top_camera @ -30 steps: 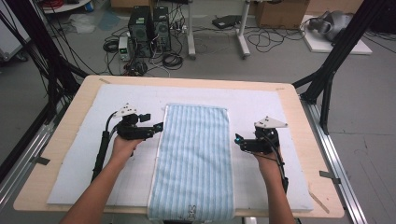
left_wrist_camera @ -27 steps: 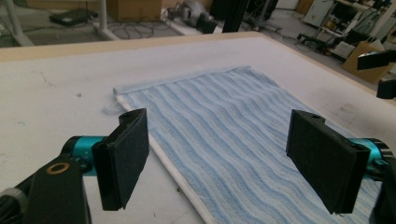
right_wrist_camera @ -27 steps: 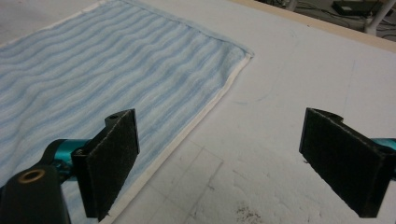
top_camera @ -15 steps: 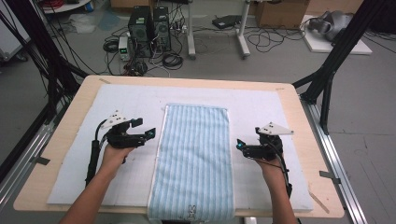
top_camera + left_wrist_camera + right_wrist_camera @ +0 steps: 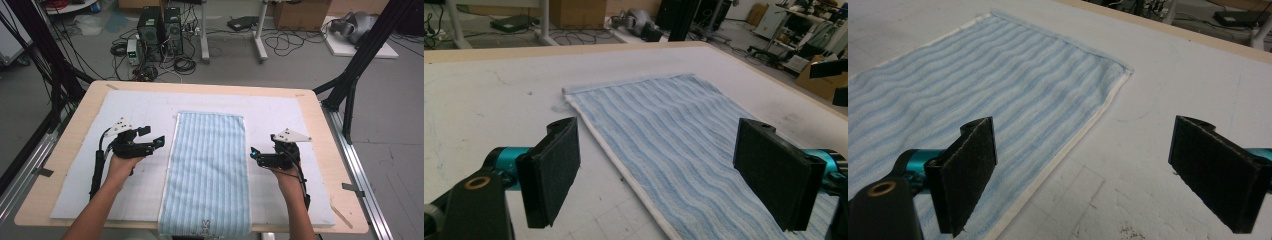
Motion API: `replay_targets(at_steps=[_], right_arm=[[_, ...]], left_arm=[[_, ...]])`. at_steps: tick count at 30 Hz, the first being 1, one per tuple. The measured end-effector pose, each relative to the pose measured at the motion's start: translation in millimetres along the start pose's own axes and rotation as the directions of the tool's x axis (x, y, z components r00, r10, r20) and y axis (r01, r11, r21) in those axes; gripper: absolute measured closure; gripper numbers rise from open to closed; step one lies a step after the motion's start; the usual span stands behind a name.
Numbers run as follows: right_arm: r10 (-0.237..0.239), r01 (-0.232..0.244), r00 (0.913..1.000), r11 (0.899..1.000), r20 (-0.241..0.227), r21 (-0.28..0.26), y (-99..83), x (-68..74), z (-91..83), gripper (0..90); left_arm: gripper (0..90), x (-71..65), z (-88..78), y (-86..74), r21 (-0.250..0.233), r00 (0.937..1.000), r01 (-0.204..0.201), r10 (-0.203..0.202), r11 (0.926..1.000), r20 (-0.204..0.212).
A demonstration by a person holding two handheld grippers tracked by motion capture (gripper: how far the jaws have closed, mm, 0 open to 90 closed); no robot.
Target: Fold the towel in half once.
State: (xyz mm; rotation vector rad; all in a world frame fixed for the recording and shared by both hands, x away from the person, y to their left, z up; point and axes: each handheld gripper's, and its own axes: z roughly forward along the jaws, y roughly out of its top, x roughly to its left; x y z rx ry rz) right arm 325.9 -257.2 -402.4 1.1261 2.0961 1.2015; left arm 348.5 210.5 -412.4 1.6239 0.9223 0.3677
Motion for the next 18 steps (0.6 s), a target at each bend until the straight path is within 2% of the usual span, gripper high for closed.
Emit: replay_targets(at_steps=[3, 6, 10, 18], right_arm=[[-0.002, 0.002, 1.0000, 1.000, -0.001, 0.006, 0.1, 0.0, 2.1, 11.2], [0.009, -0.009, 1.0000, 1.000, -0.002, 0.007, 0.6, -1.0, 3.6, 11.2], [0.014, -0.014, 0.9999, 1.000, -0.003, 0.005, 3.0, -2.2, 5.8, 11.2], [0.024, -0.024, 0.9997, 0.999, -0.006, 0.025, 5.3, -3.3, 9.5, 11.3]], left_arm=[[19.3, 1.3, 1.1, 0.9, 0.000, 1.0000, 0.006, -0.006, 1.0000, -0.007], [20.0, 3.1, 4.8, 2.8, 0.027, 0.9996, 0.012, -0.011, 0.9996, -0.026], [20.0, 6.0, 10.8, 9.5, 0.030, 0.9992, 0.028, -0.027, 0.9992, -0.029], [21.8, 7.8, 36.9, 19.6, 0.078, 0.9978, 0.042, -0.038, 0.9960, -0.055]])
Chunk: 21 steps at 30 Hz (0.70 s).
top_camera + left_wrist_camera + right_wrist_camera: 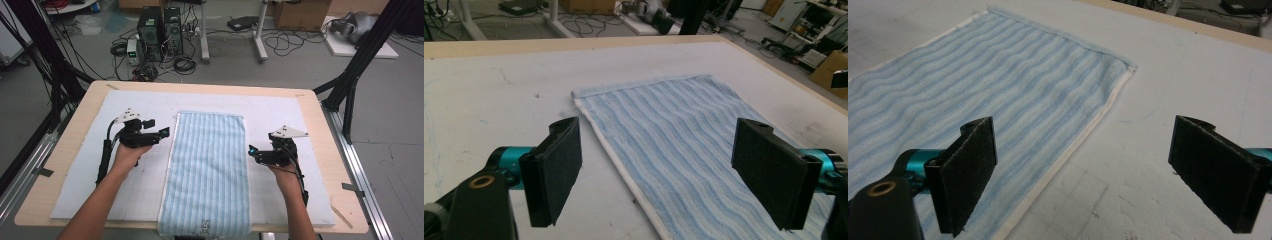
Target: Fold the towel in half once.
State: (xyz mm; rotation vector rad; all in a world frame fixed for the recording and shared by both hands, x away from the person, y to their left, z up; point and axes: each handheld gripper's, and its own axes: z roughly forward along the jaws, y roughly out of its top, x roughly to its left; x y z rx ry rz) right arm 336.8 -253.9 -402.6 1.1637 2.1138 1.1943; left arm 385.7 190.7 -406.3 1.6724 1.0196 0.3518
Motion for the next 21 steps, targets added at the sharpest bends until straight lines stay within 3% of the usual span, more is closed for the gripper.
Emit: replay_targets(at_steps=[6, 14, 19, 21], right_arm=[[0.000, 0.000, 1.0000, 1.000, 0.003, 0.004, -0.4, -0.9, -0.8, 11.3], [0.003, -0.002, 1.0000, 1.000, -0.007, 0.013, -1.3, 0.3, -0.9, 11.3], [0.012, -0.012, 0.9999, 1.000, -0.006, 0.015, -2.6, -0.2, 0.5, 11.3], [0.013, -0.013, 0.9999, 1.000, -0.005, 0.019, -3.4, -0.5, 0.9, 11.2]], left_arm=[[28.0, 2.7, 28.1, 0.7, 0.065, 0.9995, 0.025, -0.024, 0.9976, -0.018], [32.9, 0.7, 61.0, -10.0, 0.158, 0.9937, 0.024, -0.007, 0.9872, -0.112], [38.5, -3.1, 72.4, -21.2, 0.238, 0.9910, -0.001, 0.033, 0.9712, -0.130], [42.3, -7.2, 73.2, -22.2, 0.244, 0.9848, -0.041, 0.081, 0.9688, -0.154]])
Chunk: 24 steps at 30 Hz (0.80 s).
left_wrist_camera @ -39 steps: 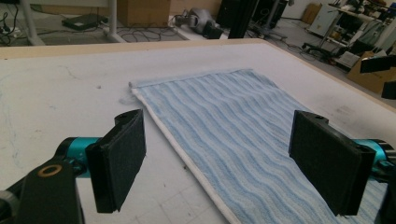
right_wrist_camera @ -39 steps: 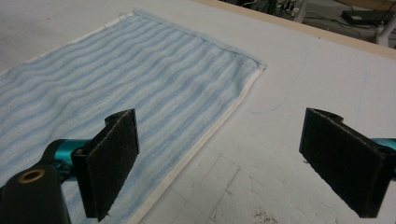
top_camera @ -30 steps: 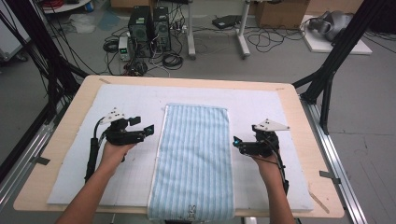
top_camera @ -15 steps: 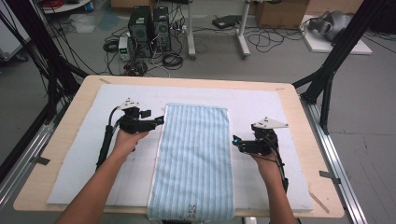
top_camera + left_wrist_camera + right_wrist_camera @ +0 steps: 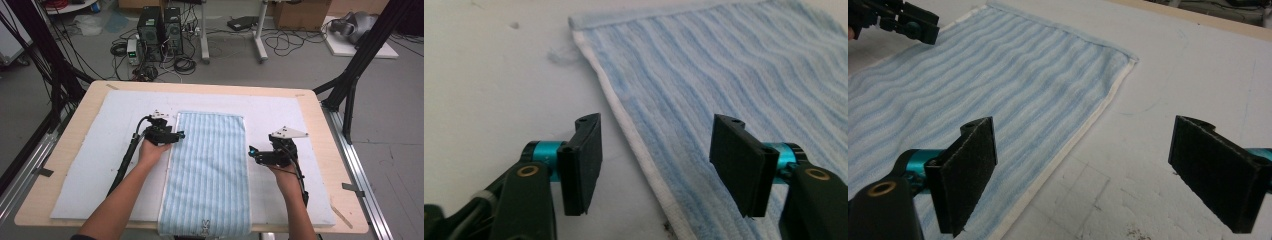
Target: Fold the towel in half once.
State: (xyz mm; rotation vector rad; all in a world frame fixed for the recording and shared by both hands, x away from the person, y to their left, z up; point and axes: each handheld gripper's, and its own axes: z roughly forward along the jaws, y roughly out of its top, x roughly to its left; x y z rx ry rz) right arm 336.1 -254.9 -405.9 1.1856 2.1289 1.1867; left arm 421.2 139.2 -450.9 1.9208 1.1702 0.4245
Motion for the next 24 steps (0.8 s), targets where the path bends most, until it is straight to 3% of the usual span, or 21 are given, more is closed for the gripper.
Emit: replay_targets(at_steps=[5, 11, 14, 19, 21, 24], right_arm=[[-0.007, 0.007, 1.0000, 1.000, 0.000, 0.007, -0.8, 1.7, 2.5, 11.3], [-0.005, 0.005, 1.0000, 1.000, -0.002, 0.013, -1.0, 3.5, 4.0, 11.3], [-0.005, 0.005, 1.0000, 1.000, 0.003, 0.013, -0.5, 4.1, 5.9, 11.3], [0.017, -0.019, 0.9993, 0.999, 0.033, 0.040, 4.8, 2.0, 16.5, 11.4], [0.033, -0.035, 0.9984, 0.998, 0.046, 0.049, 8.0, -0.2, 22.9, 11.6], [0.051, -0.055, 0.9970, 0.996, 0.058, 0.076, 11.8, -3.5, 34.7, 16.9]], left_arm=[[59.2, -4.3, -1.7, -2.5, -0.002, 0.9973, -0.056, 0.056, 0.9984, -0.048], [81.3, -10.1, -2.5, -4.0, -0.001, 0.9899, -0.140, 0.140, 0.9901, -0.019], [86.1, -9.6, -2.6, -4.1, -0.001, 0.9909, -0.135, 0.135, 0.9909, -0.008], [86.6, -4.9, -2.1, -4.1, -0.010, 0.9964, -0.081, 0.081, 0.9967, 0.026], [86.7, -3.6, -2.7, -3.9, -0.002, 0.9961, -0.084, 0.084, 0.9965, 0.027], [86.6, -2.1, -2.4, -4.0, -0.006, 0.9971, -0.065, 0.065, 0.9979, 0.038]])
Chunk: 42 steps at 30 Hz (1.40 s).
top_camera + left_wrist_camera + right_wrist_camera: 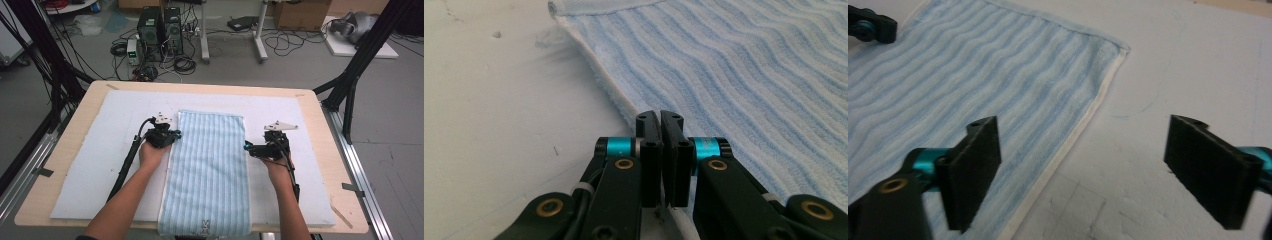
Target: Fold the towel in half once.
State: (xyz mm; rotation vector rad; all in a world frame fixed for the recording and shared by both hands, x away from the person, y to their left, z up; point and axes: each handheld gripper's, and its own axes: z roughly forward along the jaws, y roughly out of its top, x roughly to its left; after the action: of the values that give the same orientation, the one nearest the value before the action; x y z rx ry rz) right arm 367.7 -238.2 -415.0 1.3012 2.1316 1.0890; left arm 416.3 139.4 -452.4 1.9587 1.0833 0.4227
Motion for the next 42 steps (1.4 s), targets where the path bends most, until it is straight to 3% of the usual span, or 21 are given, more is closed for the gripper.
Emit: replay_targets(at_steps=[4, 9, 14, 19, 24, 27, 31, 33, 35, 38, 42], right_arm=[[0.016, -0.019, 0.9992, 0.998, 0.036, 0.066, 5.4, -0.6, 18.2, 26.4], [0.018, -0.026, 0.9974, 0.994, 0.070, 0.104, 11.5, 1.5, 36.9, 43.3], [0.037, -0.049, 0.9949, 0.990, 0.093, 0.131, 17.0, 4.0, 51.8, 46.4], [0.003, -0.019, 0.9953, 0.985, 0.096, 0.170, 19.5, 11.4, 64.2, 56.2], [0.012, -0.022, 0.9983, 0.986, 0.056, 0.164, 19.8, 11.9, 66.1, 70.8], [0.048, -0.050, 0.9987, 0.985, 0.015, 0.163, 19.2, 9.0, 65.7, 83.0], [0.021, -0.023, 0.9997, 0.985, 0.013, 0.169, 20.3, 11.9, 65.9, 85.9], [0.018, -0.022, 0.9995, 0.986, 0.025, 0.168, 21.4, 12.5, 65.2, 86.0], [0.022, -0.026, 0.9993, 0.990, 0.029, 0.137, 24.7, 10.3, 63.2, 86.0], [0.031, -0.034, 0.9991, 0.994, 0.029, 0.101, 33.1, 8.9, 60.3, 86.0], [0.033, -0.035, 0.9992, 0.997, 0.022, 0.073, 42.2, 9.0, 58.2, 86.0]], left_arm=[[86.6, 2.2, -0.1, -0.2, -0.003, 0.9997, 0.022, -0.022, 0.9997, 0.014], [86.5, 5.0, -0.5, -0.5, -0.001, 0.9985, 0.045, -0.045, 0.9990, 0.031], [86.3, 6.0, -1.0, -0.6, 0.002, 0.9979, 0.052, -0.052, 0.9986, 0.038], [86.3, 7.0, -1.1, -0.8, 0.002, 0.9974, 0.058, -0.058, 0.9983, 0.043], [86.4, 7.3, -1.2, -0.9, 0.002, 0.9969, 0.063, -0.063, 0.9980, 0.046], [86.5, 7.3, -1.6, -1.0, 0.002, 0.9967, 0.064, -0.065, 0.9979, 0.050], [86.7, 6.7, -3.0, -1.4, -0.014, 0.9972, 0.063, -0.062, 0.9979, 0.041], [86.8, 11.3, -3.9, -1.5, -0.028, 0.9916, 0.117, -0.115, 0.9928, 0.059], [86.9, 17.1, -6.8, 1.0, -0.060, 0.9818, 0.179, -0.175, 0.9820, 0.074], [87.1, 22.6, -13.2, 7.3, -0.115, 0.9683, 0.241, -0.231, 0.9636, 0.094], [87.1, 27.4, -18.8, 11.6, -0.124, 0.9589, 0.273, -0.259, 0.9540, 0.116]])
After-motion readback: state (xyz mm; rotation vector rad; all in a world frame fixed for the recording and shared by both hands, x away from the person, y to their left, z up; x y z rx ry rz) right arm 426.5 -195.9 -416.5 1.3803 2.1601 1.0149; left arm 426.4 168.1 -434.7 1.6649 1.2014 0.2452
